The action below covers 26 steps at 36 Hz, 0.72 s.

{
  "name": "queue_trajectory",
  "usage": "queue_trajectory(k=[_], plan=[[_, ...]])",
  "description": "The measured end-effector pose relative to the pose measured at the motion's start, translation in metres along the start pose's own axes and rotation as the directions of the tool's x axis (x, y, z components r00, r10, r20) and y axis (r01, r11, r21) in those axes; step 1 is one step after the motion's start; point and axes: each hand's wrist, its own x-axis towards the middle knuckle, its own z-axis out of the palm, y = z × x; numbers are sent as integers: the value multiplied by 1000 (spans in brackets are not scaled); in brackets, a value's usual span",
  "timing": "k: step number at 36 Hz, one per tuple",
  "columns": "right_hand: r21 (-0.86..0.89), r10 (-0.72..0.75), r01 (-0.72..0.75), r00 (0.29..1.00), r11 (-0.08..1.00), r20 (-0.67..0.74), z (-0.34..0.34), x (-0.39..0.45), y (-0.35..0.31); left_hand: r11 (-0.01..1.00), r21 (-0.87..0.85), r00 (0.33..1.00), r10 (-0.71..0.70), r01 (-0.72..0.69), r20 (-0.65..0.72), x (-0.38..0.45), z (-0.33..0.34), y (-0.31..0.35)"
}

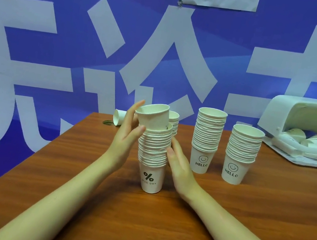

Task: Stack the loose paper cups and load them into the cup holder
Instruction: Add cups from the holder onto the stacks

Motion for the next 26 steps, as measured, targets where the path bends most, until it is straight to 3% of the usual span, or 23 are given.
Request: queue_trajectory(k=[3, 9, 13, 19, 23, 26], plan=[[25, 33, -32, 999, 999, -41, 2, 1, 4, 994, 110, 997, -1, -8, 77, -12, -3, -8], [-16, 44, -46, 992, 999, -117, 10, 8, 9, 983, 171, 998, 56, -60, 30, -11, -15, -9], [-199, 88, -93, 996, 975, -33, 29, 28, 17, 967, 254, 989, 52, -16, -136, 6, -57, -18], [-224, 182, -198, 979, 954, -90, 76, 96, 18, 944, 315, 932, 24, 97, -361, 17, -117, -46], [-457, 116, -145, 989, 878, -92, 100, 151, 31, 967, 226, 904, -7, 114, -428, 22, -134, -56], [-601, 98, -200, 975, 774, -198, 104, 195, 58, 968, 227, 924, -13, 108, -383, 23, -138, -61]])
